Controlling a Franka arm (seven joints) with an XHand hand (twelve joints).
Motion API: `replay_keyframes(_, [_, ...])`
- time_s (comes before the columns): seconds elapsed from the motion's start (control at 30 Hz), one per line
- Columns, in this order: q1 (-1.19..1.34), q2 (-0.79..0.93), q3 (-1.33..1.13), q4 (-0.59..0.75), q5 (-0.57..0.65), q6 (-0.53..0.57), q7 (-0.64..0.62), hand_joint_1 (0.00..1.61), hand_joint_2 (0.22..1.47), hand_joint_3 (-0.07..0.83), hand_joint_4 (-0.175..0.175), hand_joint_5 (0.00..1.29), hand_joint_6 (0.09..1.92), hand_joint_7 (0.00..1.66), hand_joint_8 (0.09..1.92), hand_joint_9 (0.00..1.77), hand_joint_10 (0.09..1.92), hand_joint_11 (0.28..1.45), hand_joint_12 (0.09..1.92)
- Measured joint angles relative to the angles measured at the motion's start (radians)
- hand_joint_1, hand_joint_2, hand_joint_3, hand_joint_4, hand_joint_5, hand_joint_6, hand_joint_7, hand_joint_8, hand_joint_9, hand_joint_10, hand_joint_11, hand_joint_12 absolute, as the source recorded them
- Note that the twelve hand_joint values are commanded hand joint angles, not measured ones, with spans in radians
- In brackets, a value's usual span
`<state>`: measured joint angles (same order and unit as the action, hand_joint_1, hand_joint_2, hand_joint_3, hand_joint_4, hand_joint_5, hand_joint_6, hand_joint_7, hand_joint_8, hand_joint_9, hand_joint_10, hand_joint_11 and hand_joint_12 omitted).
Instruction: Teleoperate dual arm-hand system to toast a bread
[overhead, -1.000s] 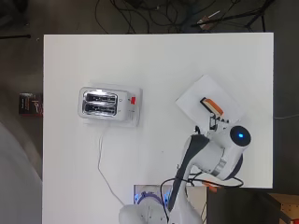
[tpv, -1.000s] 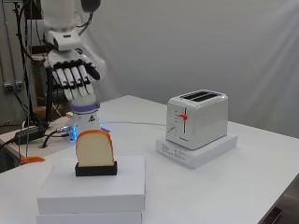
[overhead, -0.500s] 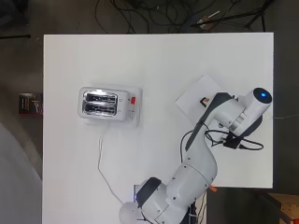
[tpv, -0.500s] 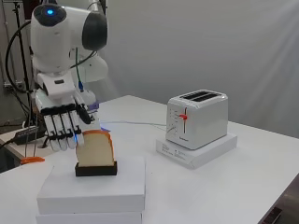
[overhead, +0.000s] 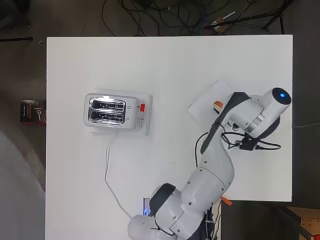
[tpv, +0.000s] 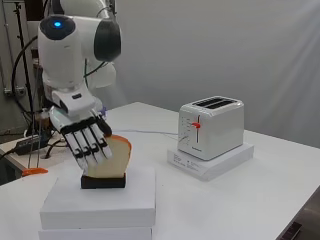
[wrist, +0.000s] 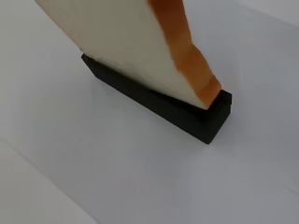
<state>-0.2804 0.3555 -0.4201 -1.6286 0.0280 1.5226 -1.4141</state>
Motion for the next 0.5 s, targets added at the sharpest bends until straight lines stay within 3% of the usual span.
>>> replay_keyframes(0.33, [0.004, -0.049, 0.027, -0.029, -0.007, -0.002, -0.014, 0.3, 1.23, -0.002, -0.098, 0.34, 0.09, 0.43, 0.09, 0.5, 0.09, 0.44, 0.09])
replay_keyframes(0.43, [0.003, -0.047, 0.035, -0.031, -0.011, -0.005, -0.019, 0.46, 1.18, -0.01, -0.066, 0.39, 0.09, 0.51, 0.09, 0.59, 0.09, 0.47, 0.09])
replay_keyframes(0.5, [0.003, -0.047, 0.047, -0.033, -0.016, -0.006, -0.046, 0.48, 1.15, -0.007, -0.043, 0.42, 0.09, 0.53, 0.09, 0.62, 0.09, 0.47, 0.09])
